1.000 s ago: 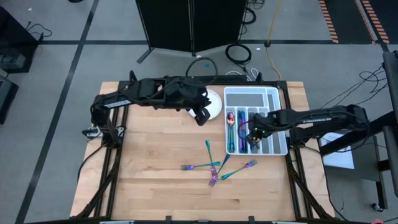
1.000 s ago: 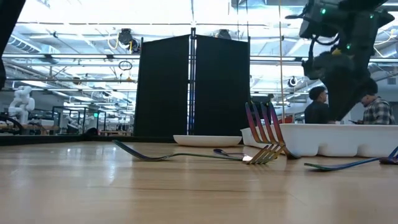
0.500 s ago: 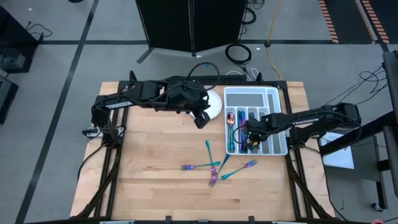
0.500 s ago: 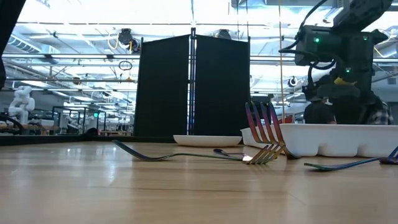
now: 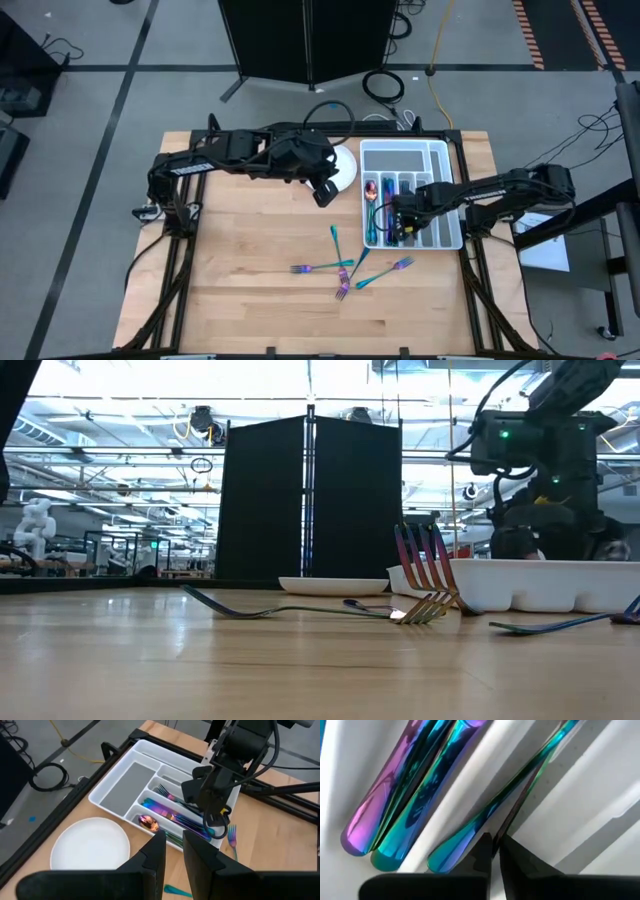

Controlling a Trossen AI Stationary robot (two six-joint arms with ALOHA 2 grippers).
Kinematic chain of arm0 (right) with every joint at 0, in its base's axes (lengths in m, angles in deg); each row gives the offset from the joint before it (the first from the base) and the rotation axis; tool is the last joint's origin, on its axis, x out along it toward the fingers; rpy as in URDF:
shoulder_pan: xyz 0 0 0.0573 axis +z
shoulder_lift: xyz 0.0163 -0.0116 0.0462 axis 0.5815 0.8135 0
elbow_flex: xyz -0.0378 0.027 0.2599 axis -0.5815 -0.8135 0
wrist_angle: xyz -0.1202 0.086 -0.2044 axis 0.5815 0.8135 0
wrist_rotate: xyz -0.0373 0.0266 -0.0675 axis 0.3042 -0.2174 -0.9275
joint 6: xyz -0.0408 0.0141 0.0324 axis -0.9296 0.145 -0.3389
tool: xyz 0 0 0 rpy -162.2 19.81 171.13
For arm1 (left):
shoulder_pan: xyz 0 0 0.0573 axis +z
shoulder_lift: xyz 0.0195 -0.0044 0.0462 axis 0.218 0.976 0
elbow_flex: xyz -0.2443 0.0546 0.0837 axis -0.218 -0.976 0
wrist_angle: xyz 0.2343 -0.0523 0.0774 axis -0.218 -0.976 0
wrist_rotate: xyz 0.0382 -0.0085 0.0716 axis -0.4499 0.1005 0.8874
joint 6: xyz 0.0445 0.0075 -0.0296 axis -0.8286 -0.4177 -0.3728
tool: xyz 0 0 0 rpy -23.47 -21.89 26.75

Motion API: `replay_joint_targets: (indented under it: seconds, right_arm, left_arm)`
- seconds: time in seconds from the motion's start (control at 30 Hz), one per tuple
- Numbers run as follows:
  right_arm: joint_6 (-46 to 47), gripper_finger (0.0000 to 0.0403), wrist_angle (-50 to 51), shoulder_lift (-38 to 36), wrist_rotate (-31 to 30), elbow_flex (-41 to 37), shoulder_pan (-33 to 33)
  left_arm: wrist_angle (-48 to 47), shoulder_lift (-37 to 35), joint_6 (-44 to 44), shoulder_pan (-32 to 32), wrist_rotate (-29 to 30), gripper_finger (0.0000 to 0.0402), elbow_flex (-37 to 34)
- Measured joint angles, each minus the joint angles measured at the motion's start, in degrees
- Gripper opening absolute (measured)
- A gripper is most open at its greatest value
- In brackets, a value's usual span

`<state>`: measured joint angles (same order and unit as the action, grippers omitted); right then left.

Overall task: Sort silverware
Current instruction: Adjust the purple fork on the white silverware tray

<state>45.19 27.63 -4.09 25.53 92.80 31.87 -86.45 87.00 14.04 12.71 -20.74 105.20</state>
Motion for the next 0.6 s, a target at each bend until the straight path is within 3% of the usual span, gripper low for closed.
replay_joint_targets:
  seconds: [0.17, 0.6]
  right_arm:
    - [2.7, 0.0007, 3.4, -1.0, 0.2, 2.3, 0.0]
    - [5.9, 0.0000, 27.7, -0.7, -3.2, 12.4, 0.0]
  left_arm:
    - [0.1, 0.0, -0.3, 0.0, 0.0, 0.0066, 0.0]
    - [1.2, 0.0, -4.5, -1.5, -0.1, 0.0066, 0.0]
